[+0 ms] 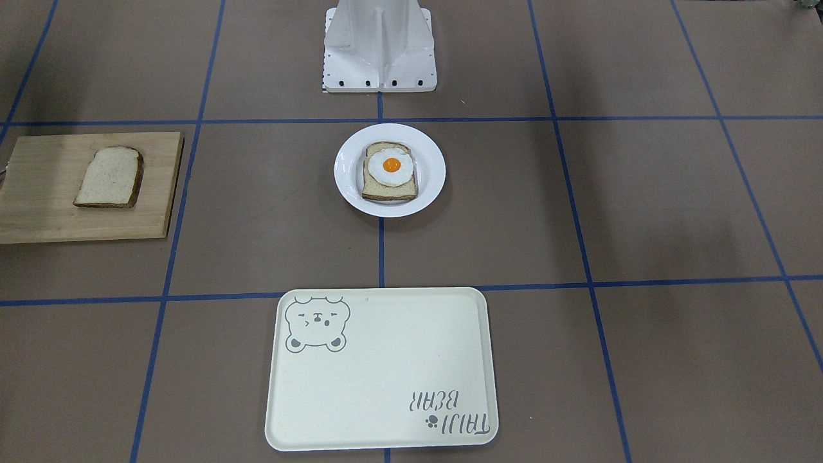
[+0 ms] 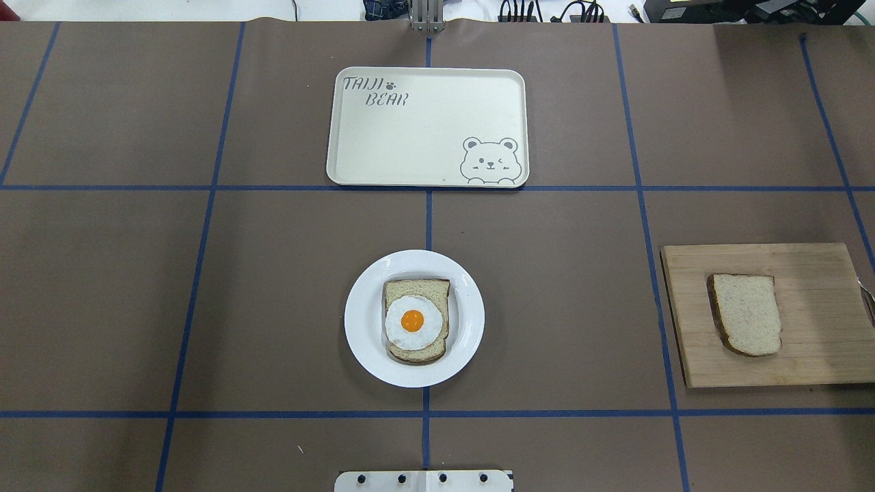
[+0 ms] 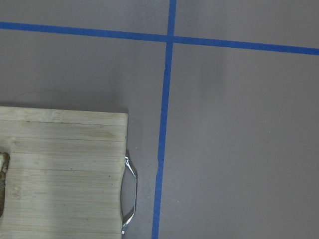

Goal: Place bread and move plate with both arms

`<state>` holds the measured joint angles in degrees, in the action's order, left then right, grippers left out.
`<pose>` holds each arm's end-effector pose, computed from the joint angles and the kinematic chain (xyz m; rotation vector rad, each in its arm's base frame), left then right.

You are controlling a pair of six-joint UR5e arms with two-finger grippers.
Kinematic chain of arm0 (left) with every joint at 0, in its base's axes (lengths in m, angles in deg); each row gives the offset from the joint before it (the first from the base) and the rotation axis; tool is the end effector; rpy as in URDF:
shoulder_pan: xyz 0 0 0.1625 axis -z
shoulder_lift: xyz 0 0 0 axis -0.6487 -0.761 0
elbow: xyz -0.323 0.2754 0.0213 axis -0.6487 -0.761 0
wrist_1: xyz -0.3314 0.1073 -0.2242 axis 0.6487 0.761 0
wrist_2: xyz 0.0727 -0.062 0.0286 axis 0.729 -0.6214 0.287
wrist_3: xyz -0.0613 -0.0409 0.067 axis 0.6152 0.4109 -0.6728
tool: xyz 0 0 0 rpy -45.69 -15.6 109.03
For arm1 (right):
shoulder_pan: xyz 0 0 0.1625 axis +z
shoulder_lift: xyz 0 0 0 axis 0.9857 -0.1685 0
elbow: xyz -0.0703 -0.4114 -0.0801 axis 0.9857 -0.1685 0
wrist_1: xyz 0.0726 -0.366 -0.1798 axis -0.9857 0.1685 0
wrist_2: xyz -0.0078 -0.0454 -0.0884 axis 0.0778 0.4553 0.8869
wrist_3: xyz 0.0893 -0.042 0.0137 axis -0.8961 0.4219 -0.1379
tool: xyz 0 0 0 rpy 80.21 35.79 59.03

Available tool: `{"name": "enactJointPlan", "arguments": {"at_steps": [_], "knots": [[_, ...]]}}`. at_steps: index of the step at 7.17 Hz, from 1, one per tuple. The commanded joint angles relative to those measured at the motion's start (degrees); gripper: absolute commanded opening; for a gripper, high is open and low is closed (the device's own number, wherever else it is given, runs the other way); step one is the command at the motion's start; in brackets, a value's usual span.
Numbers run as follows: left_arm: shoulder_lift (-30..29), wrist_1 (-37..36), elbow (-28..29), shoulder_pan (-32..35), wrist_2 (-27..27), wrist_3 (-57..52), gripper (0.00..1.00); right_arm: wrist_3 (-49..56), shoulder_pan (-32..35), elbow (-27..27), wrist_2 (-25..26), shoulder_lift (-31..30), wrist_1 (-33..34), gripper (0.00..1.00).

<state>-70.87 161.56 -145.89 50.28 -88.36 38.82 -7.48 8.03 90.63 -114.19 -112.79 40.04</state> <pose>-0.0701 -0.3739 0.6275 0.0780 0.7469 0.1157 0.0554 -0.4047 0.6174 0.0087 -0.7255 -0.0677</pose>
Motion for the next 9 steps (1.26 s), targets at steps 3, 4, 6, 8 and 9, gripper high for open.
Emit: {"name": "enactJointPlan", "arguments": {"at_steps": [3, 4, 6, 8, 9], "knots": [[-0.08, 0.17, -1.70, 0.16, 0.08, 0.00, 0.99, 0.01, -0.09, -0.44, 1.65, 0.07, 0.09, 1.00], [-0.96, 0.17, -2.32, 0.59, 0.09, 0.09, 0.99, 0.01, 0.00, -0.01, 1.66, 0.15, 0.00, 1.00], [-4.28, 2.43, -3.38, 3.67, 0.00, 0.18, 0.99, -0.25, -0.17, 1.14, 1.39, 4.26, -1.05, 1.00], [-10.34, 7.88, 1.94, 3.67, -0.52, 0.17, 0.99, -0.26, -0.09, 0.18, 0.18, 6.05, -5.16, 1.00], [-10.80, 8.16, 2.59, 3.67, -0.61, -0.08, 0.99, 0.00, -0.09, -0.43, -1.23, 5.00, -8.67, 1.00]]}}
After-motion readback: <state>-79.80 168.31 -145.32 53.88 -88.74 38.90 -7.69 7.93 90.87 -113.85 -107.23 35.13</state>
